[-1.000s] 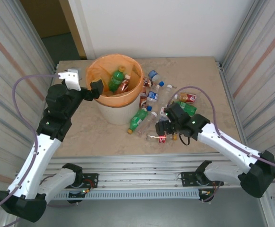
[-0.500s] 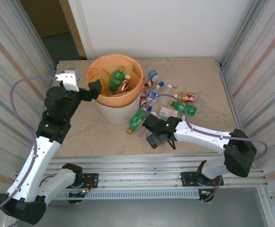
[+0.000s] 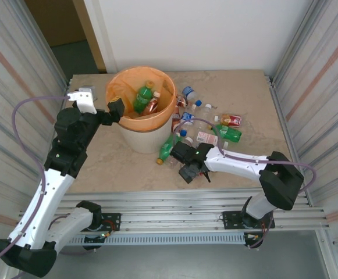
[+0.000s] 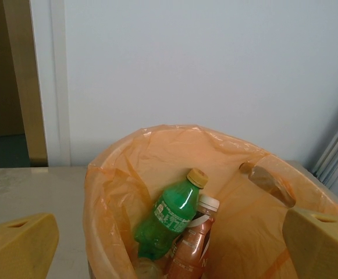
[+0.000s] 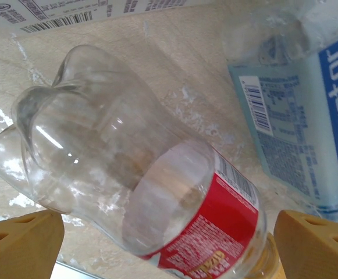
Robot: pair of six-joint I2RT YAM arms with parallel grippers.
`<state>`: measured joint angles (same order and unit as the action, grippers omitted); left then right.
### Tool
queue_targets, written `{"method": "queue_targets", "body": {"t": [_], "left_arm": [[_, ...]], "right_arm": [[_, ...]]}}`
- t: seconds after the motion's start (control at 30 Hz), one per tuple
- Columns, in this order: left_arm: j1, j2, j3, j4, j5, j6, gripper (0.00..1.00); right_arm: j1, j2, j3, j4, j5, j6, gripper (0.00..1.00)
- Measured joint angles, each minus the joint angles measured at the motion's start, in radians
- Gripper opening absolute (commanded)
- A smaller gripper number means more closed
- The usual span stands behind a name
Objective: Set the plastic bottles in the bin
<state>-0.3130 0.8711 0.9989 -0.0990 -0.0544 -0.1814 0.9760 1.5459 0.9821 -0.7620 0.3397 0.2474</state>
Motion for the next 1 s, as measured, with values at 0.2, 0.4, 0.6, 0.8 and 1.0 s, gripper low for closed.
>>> {"method": "queue_targets", "body": {"t": [0.2, 0.4, 0.6, 0.8, 1.0], "left_arm": [[0.000, 0.000, 0.000, 0.000, -0.003, 0.000, 0.99], [0.000, 0.000, 0.000, 0.000, -0.011, 0.000, 0.99], [0.000, 0.000, 0.000, 0.000, -0.011, 0.000, 0.99], [0.000, 0.002, 0.000, 0.000, -0.011, 0.000, 0.99], [0.000, 0.008, -0.001, 0.002, -0.011, 0.000, 0.99]], "right_arm": [[-0.001, 0.040, 0.004, 0.025, -0.023, -0.019, 0.85], [-0.006, 0.068, 0.004, 0.032, -0.066, -0.021, 0.80], [-0.027, 0.087, 0.000, 0.042, -0.106, -0.019, 0.73], [-0.043, 0.100, -0.006, 0.047, -0.140, -0.019, 0.66], [-0.056, 0.100, -0.005, 0.047, -0.162, -0.020, 0.53]]}}
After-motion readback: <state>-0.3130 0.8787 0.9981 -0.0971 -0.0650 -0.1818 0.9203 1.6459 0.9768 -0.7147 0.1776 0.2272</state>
